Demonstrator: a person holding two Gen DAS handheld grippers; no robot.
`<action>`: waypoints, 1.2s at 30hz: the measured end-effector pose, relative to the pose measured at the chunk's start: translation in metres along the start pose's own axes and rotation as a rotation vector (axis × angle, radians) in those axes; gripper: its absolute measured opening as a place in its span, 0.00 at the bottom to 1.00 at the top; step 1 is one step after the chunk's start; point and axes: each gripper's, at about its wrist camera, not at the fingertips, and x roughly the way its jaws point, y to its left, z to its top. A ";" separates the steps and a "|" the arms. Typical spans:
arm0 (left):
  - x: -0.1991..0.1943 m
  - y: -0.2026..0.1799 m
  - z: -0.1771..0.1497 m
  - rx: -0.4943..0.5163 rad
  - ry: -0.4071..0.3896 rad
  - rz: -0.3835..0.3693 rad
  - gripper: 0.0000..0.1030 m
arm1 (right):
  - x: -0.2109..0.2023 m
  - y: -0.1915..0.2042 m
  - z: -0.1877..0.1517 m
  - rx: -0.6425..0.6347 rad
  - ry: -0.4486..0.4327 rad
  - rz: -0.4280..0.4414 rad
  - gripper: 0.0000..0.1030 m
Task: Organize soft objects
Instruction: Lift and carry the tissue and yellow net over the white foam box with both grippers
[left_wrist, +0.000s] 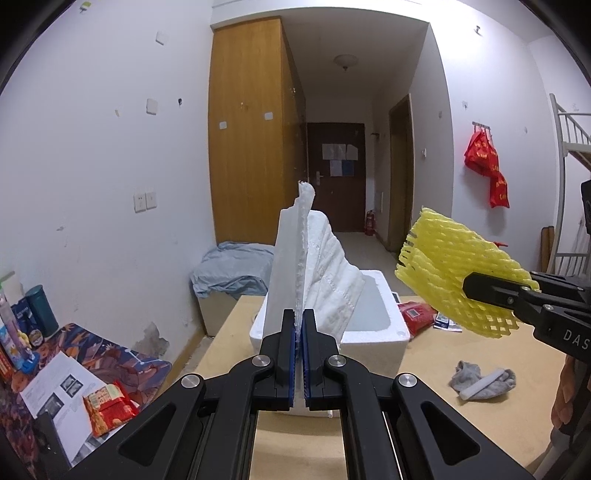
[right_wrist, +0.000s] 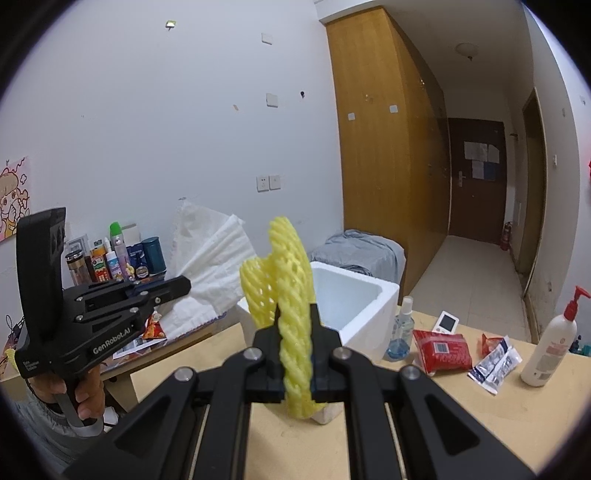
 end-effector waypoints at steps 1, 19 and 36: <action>0.002 0.000 0.001 0.001 0.001 0.001 0.03 | 0.003 -0.001 0.001 -0.001 0.004 0.000 0.11; 0.051 0.003 0.021 0.003 0.018 0.001 0.03 | 0.048 -0.019 0.022 0.017 0.039 -0.025 0.11; 0.105 0.005 0.031 0.011 0.057 -0.020 0.03 | 0.084 -0.043 0.025 0.057 0.050 -0.040 0.11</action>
